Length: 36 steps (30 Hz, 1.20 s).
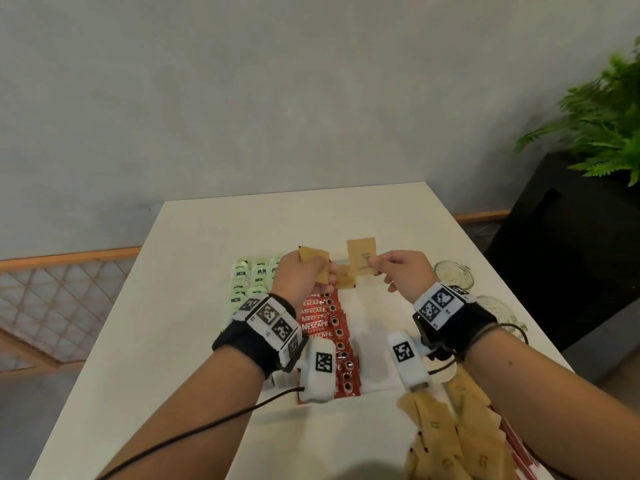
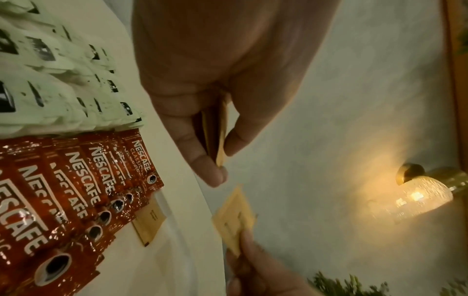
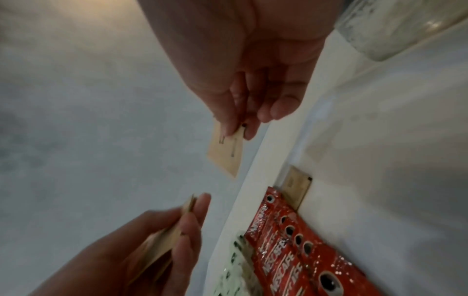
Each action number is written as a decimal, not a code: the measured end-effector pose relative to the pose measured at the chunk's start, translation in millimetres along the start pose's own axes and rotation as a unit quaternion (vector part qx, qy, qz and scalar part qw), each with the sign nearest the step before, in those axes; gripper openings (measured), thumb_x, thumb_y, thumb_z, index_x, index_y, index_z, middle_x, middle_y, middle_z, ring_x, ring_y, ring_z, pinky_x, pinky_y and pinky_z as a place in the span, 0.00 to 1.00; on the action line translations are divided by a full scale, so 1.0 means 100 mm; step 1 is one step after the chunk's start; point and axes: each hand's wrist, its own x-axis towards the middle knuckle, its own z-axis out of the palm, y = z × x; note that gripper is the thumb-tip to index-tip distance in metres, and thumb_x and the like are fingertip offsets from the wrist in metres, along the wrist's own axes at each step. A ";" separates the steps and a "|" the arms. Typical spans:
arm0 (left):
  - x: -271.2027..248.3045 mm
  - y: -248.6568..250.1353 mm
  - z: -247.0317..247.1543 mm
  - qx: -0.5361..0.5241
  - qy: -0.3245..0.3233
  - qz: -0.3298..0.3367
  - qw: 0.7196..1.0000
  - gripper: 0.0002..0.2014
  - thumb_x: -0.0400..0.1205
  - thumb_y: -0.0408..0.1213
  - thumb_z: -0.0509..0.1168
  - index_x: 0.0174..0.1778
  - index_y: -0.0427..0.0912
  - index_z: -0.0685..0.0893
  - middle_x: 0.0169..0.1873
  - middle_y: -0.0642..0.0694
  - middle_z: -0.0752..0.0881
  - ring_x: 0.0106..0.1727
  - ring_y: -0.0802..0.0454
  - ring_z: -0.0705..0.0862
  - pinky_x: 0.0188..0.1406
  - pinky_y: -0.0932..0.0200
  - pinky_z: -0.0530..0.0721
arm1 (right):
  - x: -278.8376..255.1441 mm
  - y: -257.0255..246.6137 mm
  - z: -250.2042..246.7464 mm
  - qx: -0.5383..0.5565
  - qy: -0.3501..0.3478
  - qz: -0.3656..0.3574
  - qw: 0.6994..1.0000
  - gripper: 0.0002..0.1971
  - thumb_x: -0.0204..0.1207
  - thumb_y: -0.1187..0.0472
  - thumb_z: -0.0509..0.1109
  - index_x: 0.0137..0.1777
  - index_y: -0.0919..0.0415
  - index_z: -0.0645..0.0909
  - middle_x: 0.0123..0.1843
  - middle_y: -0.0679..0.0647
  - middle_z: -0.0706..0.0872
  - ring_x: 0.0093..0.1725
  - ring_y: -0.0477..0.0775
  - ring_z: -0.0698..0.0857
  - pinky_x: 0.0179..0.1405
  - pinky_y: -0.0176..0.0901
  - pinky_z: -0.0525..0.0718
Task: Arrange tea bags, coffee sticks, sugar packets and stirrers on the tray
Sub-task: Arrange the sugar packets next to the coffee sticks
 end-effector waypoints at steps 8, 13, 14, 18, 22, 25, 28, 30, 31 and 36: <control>0.18 -0.17 -0.23 -0.032 0.001 -0.039 0.999 0.11 0.87 0.25 0.54 0.63 0.39 0.74 0.57 0.38 0.87 0.58 0.46 0.87 0.59 0.52 0.87 | 0.45 0.50 0.17 -0.042 -0.027 0.188 0.981 0.11 0.76 0.59 0.72 0.54 0.66 0.86 0.33 0.52 0.85 0.30 0.51 0.83 0.30 0.43 0.83; 0.22 -0.27 -0.32 -0.033 -0.013 -0.039 0.999 0.15 0.87 0.26 0.56 0.70 0.38 0.74 0.59 0.41 0.87 0.60 0.49 0.87 0.58 0.57 0.87 | 0.54 0.48 0.22 -0.049 -0.004 0.231 0.972 0.11 0.76 0.61 0.74 0.34 0.65 0.83 0.36 0.60 0.86 0.31 0.57 0.81 0.43 0.52 0.87; 0.23 -0.29 -0.33 -0.026 -0.015 -0.036 0.999 0.17 0.87 0.26 0.56 0.72 0.38 0.74 0.59 0.42 0.87 0.60 0.50 0.87 0.58 0.57 0.87 | 0.56 0.46 0.24 -0.057 0.003 0.232 0.971 0.13 0.76 0.61 0.74 0.32 0.64 0.81 0.35 0.60 0.86 0.31 0.58 0.80 0.46 0.54 0.87; 0.24 -0.36 -0.36 -0.007 -0.022 -0.030 0.999 0.18 0.87 0.25 0.56 0.74 0.37 0.73 0.59 0.42 0.87 0.60 0.50 0.87 0.59 0.57 0.87 | 0.56 0.42 0.27 -0.115 0.002 0.211 0.971 0.15 0.78 0.57 0.73 0.31 0.61 0.80 0.35 0.56 0.86 0.32 0.57 0.81 0.50 0.55 0.88; 0.23 -0.40 -0.40 -0.044 -0.034 -0.041 0.998 0.17 0.86 0.24 0.58 0.72 0.35 0.75 0.58 0.40 0.88 0.58 0.48 0.89 0.53 0.59 0.89 | 0.58 0.42 0.28 -0.134 -0.008 0.199 0.971 0.15 0.78 0.53 0.73 0.33 0.60 0.81 0.36 0.55 0.86 0.29 0.55 0.81 0.49 0.54 0.89; 0.19 -0.39 -0.43 -0.073 -0.052 -0.048 0.995 0.16 0.86 0.25 0.60 0.70 0.37 0.76 0.57 0.38 0.89 0.57 0.47 0.90 0.49 0.60 0.90 | 0.58 0.43 0.27 -0.155 -0.004 0.179 0.971 0.18 0.75 0.51 0.75 0.29 0.59 0.77 0.32 0.56 0.83 0.29 0.57 0.81 0.45 0.52 0.88; 0.11 -0.36 -0.43 -0.076 -0.074 -0.051 0.993 0.13 0.86 0.27 0.62 0.66 0.38 0.78 0.56 0.39 0.90 0.56 0.46 0.90 0.49 0.59 0.90 | 0.52 0.41 0.25 -0.187 0.018 0.144 0.972 0.19 0.73 0.49 0.76 0.28 0.55 0.72 0.30 0.51 0.78 0.29 0.53 0.78 0.32 0.42 0.77; 0.05 -0.32 -0.40 -0.079 -0.091 -0.055 0.991 0.11 0.85 0.28 0.63 0.63 0.39 0.80 0.55 0.39 0.91 0.55 0.46 0.91 0.47 0.59 0.91 | 0.45 0.39 0.26 -0.144 0.026 0.116 0.982 0.13 0.71 0.50 0.77 0.35 0.55 0.78 0.35 0.50 0.83 0.32 0.50 0.79 0.33 0.43 0.79; 0.01 -0.31 -0.39 -0.075 -0.099 -0.055 0.991 0.10 0.85 0.29 0.64 0.62 0.39 0.81 0.54 0.40 0.91 0.54 0.46 0.91 0.46 0.59 0.91 | 0.39 0.38 0.27 -0.107 0.019 0.096 0.989 0.11 0.72 0.51 0.77 0.39 0.56 0.81 0.37 0.50 0.84 0.34 0.50 0.79 0.35 0.46 0.81; -0.17 -0.25 -0.27 -0.006 -0.131 -0.041 0.990 0.10 0.82 0.29 0.68 0.59 0.41 0.83 0.52 0.41 0.91 0.50 0.46 0.92 0.42 0.58 0.92 | -0.01 0.00 0.36 0.033 -0.081 0.000 0.996 0.09 0.77 0.53 0.73 0.50 0.59 0.86 0.40 0.51 0.85 0.32 0.48 0.79 0.34 0.40 0.82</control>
